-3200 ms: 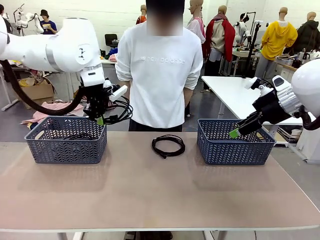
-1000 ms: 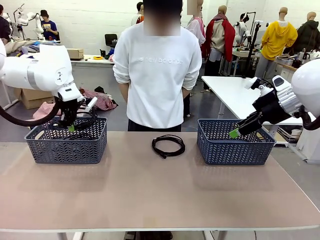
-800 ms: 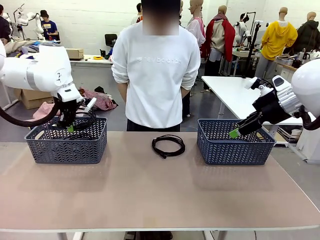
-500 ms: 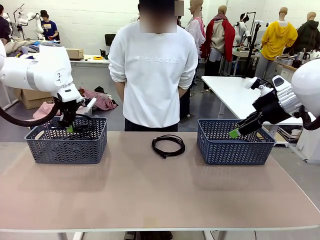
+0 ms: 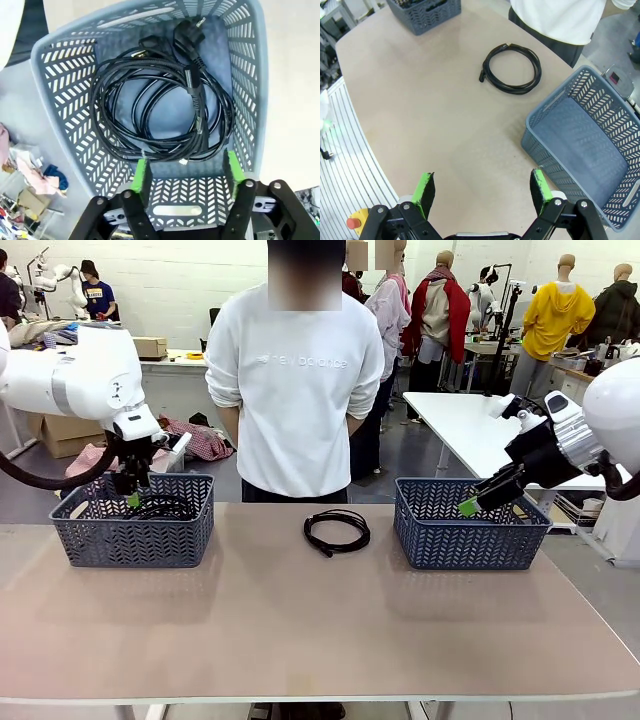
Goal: Organize the cables according to human instructions.
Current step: Pick up a bundle of cables and place it in the basket indicated by the human.
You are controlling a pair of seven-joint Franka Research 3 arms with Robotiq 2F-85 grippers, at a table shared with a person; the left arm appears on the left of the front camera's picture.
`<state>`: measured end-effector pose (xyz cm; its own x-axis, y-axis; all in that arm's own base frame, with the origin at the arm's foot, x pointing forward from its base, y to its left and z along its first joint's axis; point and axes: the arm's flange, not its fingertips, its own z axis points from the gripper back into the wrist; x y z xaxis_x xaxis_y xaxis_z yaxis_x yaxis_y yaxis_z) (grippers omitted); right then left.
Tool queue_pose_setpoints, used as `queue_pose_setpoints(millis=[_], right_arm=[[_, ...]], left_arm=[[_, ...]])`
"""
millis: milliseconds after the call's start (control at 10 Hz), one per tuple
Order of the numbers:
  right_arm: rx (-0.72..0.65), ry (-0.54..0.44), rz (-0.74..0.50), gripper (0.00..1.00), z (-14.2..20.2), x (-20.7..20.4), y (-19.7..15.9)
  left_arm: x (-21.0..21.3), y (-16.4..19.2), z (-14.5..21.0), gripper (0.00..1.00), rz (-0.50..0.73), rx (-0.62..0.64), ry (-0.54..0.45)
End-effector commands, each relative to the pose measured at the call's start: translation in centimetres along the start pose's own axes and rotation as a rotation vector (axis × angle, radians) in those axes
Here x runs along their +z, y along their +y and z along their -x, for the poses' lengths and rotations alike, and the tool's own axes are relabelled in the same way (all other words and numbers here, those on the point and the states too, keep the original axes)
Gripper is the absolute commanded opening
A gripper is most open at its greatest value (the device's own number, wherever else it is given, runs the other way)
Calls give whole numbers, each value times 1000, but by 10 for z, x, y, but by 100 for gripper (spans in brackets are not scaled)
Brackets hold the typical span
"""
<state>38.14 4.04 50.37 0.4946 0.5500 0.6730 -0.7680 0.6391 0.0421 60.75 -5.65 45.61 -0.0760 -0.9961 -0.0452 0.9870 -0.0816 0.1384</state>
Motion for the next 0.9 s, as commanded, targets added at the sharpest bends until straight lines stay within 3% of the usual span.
queue_pose_setpoints(millis=[0,100,600,800], right_arm=[[18,-24,-16,100,2,-1,-3],[18,-24,-16,100,2,-1,-3],[18,-24,-16,100,2,-1,-3],[18,-24,-16,100,2,-1,-3]], left_arm=[[8,-2,4,95,22,23,16],[11,-3,3,100,26,24,12],[26,-12,5,100,19,80,-24],[19,-4,1,100,16,10,-4]])
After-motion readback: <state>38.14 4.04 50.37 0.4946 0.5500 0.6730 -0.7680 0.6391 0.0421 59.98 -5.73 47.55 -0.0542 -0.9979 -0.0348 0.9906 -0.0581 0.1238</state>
